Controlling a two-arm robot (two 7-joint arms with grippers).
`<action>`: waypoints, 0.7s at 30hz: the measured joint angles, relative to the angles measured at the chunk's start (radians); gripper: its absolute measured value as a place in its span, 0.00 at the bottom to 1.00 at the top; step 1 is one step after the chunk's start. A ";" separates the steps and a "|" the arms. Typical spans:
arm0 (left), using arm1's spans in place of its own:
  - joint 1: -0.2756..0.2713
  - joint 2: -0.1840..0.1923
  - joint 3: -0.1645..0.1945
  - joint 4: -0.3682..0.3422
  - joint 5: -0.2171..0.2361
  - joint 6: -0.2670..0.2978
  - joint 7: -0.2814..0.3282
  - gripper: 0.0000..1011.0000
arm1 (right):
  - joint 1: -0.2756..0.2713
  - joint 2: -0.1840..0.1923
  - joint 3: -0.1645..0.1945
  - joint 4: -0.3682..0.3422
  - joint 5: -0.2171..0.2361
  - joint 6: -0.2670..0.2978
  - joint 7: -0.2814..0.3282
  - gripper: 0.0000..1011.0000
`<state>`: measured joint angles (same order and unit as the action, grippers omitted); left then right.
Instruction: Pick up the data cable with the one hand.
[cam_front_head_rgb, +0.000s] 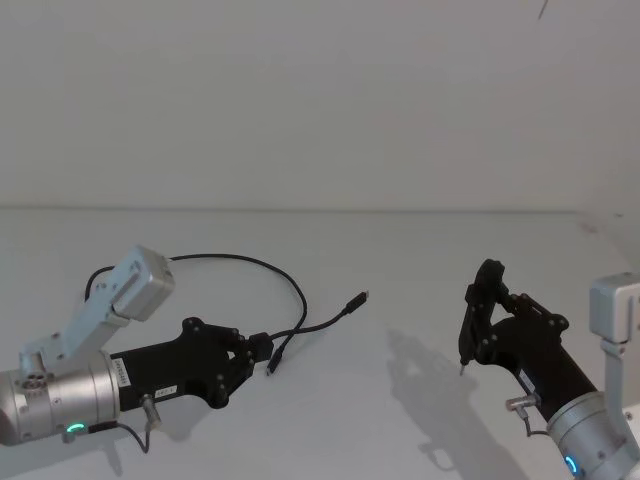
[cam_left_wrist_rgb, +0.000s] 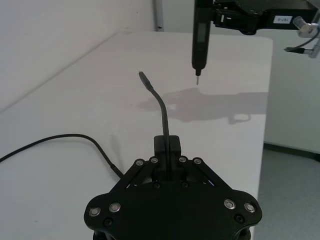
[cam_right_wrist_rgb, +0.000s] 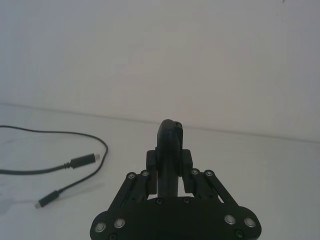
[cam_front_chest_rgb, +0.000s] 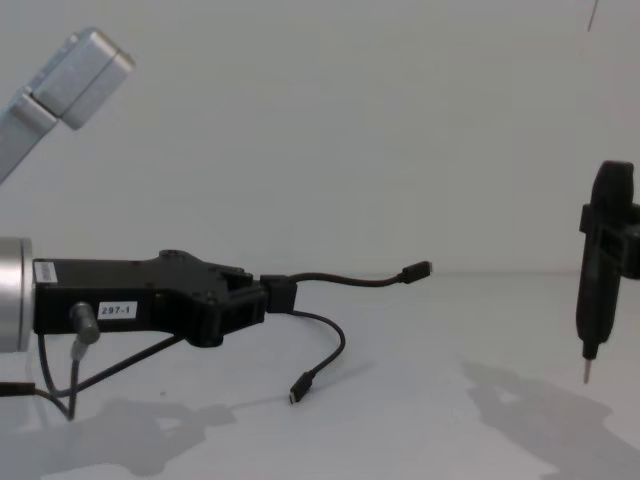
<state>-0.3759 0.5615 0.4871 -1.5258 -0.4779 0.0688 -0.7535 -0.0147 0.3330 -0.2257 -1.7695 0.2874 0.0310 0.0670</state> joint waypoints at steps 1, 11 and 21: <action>0.001 0.002 0.000 -0.003 -0.001 0.001 -0.002 0.04 | 0.000 -0.002 0.000 -0.002 0.000 -0.001 0.001 0.28; 0.010 0.022 -0.002 -0.028 -0.013 0.006 -0.019 0.04 | 0.008 -0.027 0.000 -0.029 0.027 -0.002 0.019 0.28; 0.013 0.029 -0.003 -0.038 -0.018 0.009 -0.025 0.04 | 0.026 -0.074 -0.011 -0.066 0.063 0.023 0.028 0.28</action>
<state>-0.3624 0.5910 0.4842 -1.5638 -0.4957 0.0775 -0.7789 0.0116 0.2594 -0.2363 -1.8356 0.3505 0.0541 0.0950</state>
